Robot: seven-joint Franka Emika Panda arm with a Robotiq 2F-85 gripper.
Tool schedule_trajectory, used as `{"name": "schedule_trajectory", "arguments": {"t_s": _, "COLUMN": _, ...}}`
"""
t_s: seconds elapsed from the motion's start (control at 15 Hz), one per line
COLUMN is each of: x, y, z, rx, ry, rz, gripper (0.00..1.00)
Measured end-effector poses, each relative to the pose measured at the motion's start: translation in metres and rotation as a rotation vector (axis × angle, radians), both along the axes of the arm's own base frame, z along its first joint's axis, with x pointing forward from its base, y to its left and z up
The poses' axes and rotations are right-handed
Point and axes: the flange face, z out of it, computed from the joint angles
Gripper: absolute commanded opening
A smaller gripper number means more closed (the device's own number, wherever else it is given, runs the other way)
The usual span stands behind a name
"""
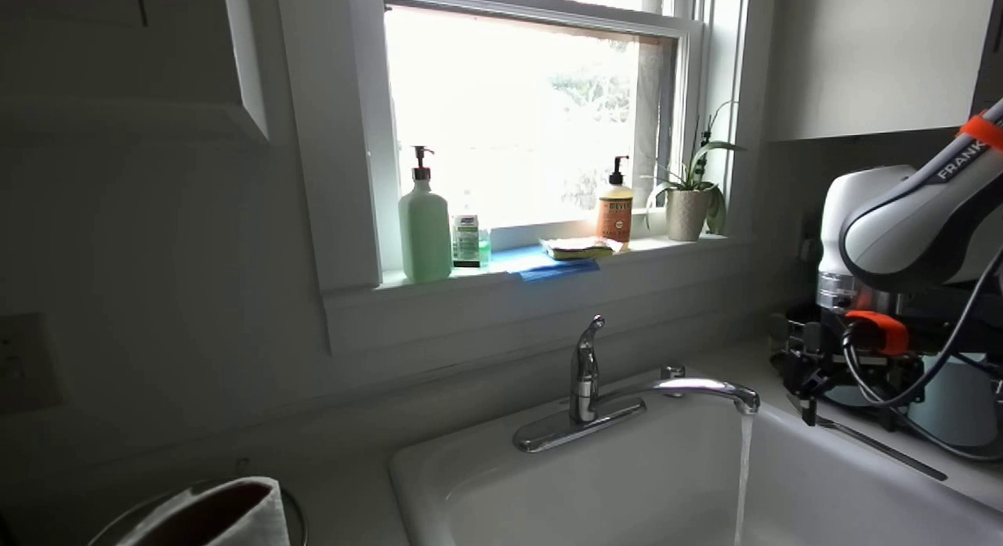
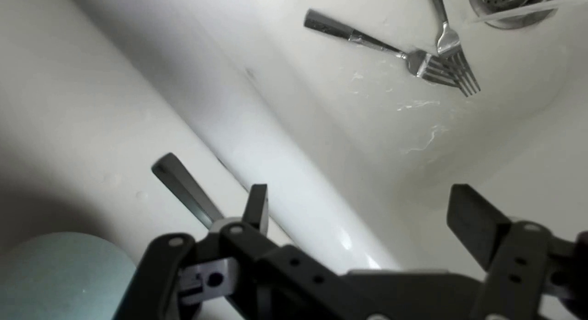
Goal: Turn the faucet on then rinse the fork under it
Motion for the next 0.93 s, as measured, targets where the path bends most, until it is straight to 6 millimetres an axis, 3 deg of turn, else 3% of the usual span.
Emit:
{"name": "schedule_trajectory", "arguments": {"t_s": 0.47, "x": -0.042, "y": -0.037, "z": -0.012, "rx": -0.044, "ry": -0.077, "rz": -0.144, "gripper": 1.0}}
{"name": "schedule_trajectory", "arguments": {"t_s": 0.93, "x": -0.044, "y": -0.043, "z": -0.011, "rx": -0.086, "ry": -0.081, "rz": -0.166, "gripper": 1.0}}
